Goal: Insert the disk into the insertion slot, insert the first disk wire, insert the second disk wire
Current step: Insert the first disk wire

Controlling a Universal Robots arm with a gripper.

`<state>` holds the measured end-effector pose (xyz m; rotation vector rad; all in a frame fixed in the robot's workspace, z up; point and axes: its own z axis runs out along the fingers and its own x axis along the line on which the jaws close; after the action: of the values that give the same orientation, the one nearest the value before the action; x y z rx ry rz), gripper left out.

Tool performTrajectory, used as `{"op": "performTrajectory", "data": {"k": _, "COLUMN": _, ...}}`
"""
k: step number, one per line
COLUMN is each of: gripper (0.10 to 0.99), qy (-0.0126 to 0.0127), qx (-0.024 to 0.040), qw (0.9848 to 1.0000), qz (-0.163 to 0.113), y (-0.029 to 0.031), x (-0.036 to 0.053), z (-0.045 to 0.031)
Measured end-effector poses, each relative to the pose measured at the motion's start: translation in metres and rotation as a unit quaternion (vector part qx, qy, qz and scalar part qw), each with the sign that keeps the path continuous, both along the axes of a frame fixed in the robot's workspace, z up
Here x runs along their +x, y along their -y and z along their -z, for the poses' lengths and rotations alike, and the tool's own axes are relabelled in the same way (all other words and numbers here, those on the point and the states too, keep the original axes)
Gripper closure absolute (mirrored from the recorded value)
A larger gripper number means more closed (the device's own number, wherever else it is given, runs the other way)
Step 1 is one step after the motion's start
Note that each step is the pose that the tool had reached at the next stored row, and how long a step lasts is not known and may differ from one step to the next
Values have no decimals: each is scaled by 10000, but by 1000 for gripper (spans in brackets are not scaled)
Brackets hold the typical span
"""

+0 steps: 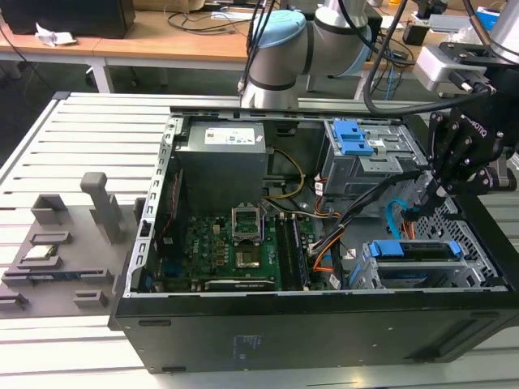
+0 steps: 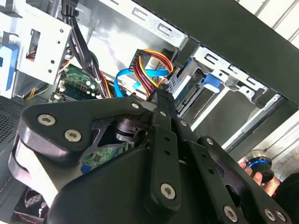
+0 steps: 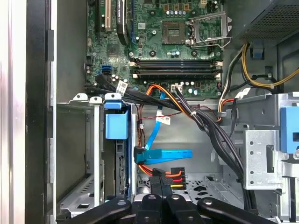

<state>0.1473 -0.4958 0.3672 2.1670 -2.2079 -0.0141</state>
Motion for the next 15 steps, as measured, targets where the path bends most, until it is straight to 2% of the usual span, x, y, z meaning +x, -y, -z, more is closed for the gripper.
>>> {"op": "performTrajectory", "data": {"k": 2, "gripper": 980, "qy": 0, "qx": -1, "qw": 10000, "qz": 0, "y": 0, "x": 0, "z": 0}}
{"op": "performTrajectory", "data": {"k": 6, "gripper": 725, "qy": 0, "qx": -1, "qw": 10000, "qz": 0, "y": 0, "x": 0, "z": 0}}
{"op": "performTrajectory", "data": {"k": 9, "gripper": 725, "qy": 0, "qx": -5, "qw": 10000, "qz": 0, "y": -1, "x": 0, "z": 14}}
{"op": "performTrajectory", "data": {"k": 10, "gripper": 725, "qy": 0, "qx": -48, "qw": 10000, "qz": 0, "y": -2, "x": 0, "z": 28}}
{"op": "performTrajectory", "data": {"k": 11, "gripper": 725, "qy": 0, "qx": -65, "qw": 10000, "qz": 0, "y": -2, "x": 0, "z": 47}}
{"op": "performTrajectory", "data": {"k": 15, "gripper": 725, "qy": 0, "qx": -66, "qw": 10000, "qz": 0, "y": -6, "x": -5, "z": 96}}
